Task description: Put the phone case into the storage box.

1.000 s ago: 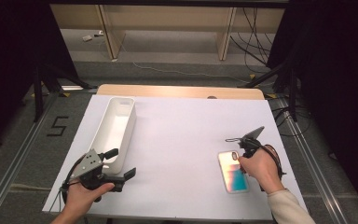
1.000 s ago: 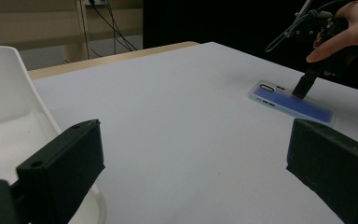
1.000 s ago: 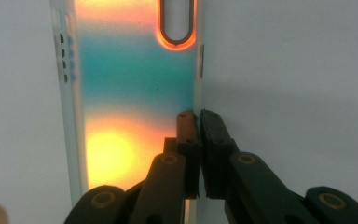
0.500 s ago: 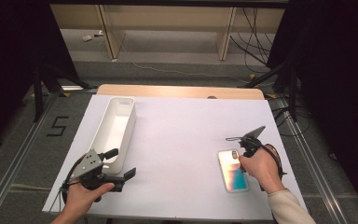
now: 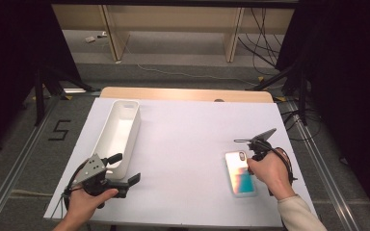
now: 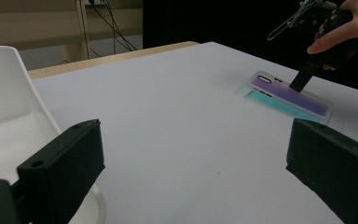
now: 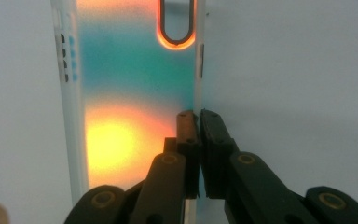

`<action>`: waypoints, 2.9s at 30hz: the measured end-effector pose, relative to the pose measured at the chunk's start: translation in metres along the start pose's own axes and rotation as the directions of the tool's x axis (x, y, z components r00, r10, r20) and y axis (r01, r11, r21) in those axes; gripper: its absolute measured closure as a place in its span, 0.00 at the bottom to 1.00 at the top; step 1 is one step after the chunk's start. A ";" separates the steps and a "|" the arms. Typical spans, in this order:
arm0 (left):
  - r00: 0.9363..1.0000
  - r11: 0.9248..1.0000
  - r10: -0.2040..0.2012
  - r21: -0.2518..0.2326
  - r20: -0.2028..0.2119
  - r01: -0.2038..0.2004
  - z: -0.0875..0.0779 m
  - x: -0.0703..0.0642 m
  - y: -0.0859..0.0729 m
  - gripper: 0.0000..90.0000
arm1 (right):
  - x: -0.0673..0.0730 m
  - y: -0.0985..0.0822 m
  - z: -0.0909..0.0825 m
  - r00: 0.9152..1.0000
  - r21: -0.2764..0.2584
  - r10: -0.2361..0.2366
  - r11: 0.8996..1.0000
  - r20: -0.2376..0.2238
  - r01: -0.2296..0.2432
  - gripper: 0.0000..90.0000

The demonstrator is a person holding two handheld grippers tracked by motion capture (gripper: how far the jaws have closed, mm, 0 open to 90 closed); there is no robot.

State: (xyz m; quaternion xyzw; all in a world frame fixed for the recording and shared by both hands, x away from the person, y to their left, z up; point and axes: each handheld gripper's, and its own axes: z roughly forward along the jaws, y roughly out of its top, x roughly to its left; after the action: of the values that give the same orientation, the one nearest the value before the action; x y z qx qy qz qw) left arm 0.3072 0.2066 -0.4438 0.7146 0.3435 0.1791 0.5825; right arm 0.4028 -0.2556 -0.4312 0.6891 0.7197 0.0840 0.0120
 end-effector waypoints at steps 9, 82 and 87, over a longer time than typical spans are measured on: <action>1.000 1.000 0.000 0.001 0.000 0.000 0.000 0.000 0.000 0.04 | 0.001 0.000 -0.010 1.000 -0.065 -0.001 0.998 -0.006 0.001 0.98; 0.981 0.996 0.094 0.005 -0.171 -0.094 0.123 -0.074 0.098 0.54 | 0.112 0.003 -0.060 0.918 -0.803 -0.396 0.552 -0.017 0.223 0.99; 0.982 0.996 0.084 0.015 -0.170 -0.082 0.127 -0.074 0.096 0.59 | 0.115 0.002 -0.059 0.919 -0.807 -0.395 0.543 -0.001 0.233 0.99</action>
State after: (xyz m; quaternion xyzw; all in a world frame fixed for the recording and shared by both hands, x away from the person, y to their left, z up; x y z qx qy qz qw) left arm 0.3660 0.0564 -0.3742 0.7126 0.3626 0.2623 0.5403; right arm 0.3916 -0.1478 -0.3619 0.4597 0.7164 0.4530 0.2649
